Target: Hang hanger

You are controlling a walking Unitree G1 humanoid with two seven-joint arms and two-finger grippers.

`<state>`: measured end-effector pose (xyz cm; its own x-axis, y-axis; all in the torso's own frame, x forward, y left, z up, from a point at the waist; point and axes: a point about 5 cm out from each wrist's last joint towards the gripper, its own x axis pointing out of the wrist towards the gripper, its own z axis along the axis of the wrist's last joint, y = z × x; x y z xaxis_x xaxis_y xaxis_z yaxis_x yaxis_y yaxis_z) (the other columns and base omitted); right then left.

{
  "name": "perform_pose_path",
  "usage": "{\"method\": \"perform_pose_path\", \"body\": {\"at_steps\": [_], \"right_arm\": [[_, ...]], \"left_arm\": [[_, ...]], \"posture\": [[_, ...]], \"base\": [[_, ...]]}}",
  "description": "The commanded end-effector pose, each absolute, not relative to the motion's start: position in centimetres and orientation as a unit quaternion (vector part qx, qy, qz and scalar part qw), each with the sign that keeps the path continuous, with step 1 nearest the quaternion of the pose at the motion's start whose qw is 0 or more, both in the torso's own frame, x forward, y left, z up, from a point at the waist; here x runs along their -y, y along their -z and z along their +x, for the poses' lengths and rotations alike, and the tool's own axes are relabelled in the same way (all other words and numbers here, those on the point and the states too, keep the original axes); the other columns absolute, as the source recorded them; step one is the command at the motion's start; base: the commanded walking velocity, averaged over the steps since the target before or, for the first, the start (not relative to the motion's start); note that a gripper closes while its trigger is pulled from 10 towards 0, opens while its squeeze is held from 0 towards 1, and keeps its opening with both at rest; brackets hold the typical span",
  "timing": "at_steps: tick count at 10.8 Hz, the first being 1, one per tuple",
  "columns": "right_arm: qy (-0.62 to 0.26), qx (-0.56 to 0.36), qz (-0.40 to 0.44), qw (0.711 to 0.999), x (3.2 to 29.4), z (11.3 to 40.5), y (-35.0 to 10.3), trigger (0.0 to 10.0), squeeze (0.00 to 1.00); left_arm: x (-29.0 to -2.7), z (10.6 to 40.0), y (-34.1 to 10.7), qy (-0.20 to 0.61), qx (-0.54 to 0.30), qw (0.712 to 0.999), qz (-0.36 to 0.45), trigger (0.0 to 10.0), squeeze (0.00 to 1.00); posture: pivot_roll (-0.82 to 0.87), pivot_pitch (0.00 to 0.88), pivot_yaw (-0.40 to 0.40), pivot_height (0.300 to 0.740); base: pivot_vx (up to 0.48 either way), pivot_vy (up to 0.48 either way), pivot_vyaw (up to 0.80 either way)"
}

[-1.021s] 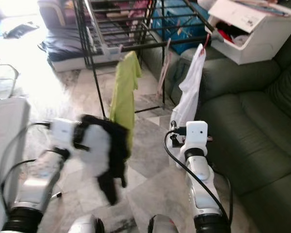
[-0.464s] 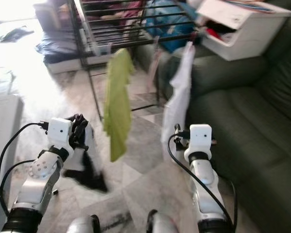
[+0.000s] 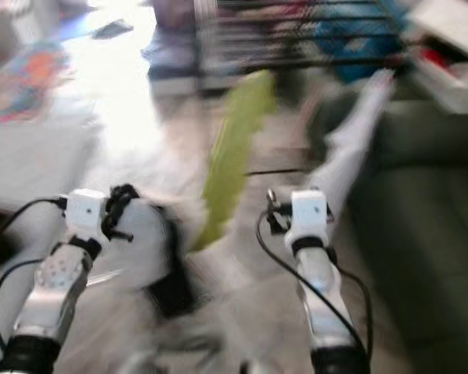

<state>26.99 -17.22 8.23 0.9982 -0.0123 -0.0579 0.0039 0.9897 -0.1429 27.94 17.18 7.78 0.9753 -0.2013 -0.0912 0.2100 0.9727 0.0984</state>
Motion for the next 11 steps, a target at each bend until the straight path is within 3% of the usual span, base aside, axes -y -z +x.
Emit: {"method": "perform_pose_path", "body": {"at_steps": [1, 3, 7, 11], "right_arm": [[0.018, -0.033, -0.070, 0.997, 17.87, 26.97, -8.17, 10.0, 0.00], [0.019, -0.033, -0.070, 0.997, 17.83, 27.06, -8.20, 10.0, 0.00], [0.005, -0.030, -0.081, 0.996, 17.77, 27.36, -8.28, 10.0, 0.00], [-0.011, -0.021, -0.098, 0.995, 17.42, 27.73, -8.51, 10.0, 0.00]], "left_arm": [[-16.14, 28.26, -8.62, 0.124, -0.018, 0.991, 0.054, 10.0, 0.00], [-16.06, 28.36, -8.66, 0.124, -0.018, 0.991, 0.053, 10.0, 0.00], [-16.03, 28.49, -8.40, 0.119, -0.031, 0.992, 0.043, 10.0, 0.00], [-15.97, 28.65, -8.64, 0.119, -0.022, 0.992, 0.045, 10.0, 0.00]], "posture": [[-0.06, 0.065, -0.030, 0.740], [-0.06, 0.066, -0.030, 0.740], [-0.06, 0.066, -0.033, 0.740], [-0.05, 0.066, -0.034, 0.740]], "base": [[0.446, 0.000, 0.00], [0.437, 0.000, 0.00], [0.366, 0.308, 0.00], [0.141, 0.406, 0.00]]}}
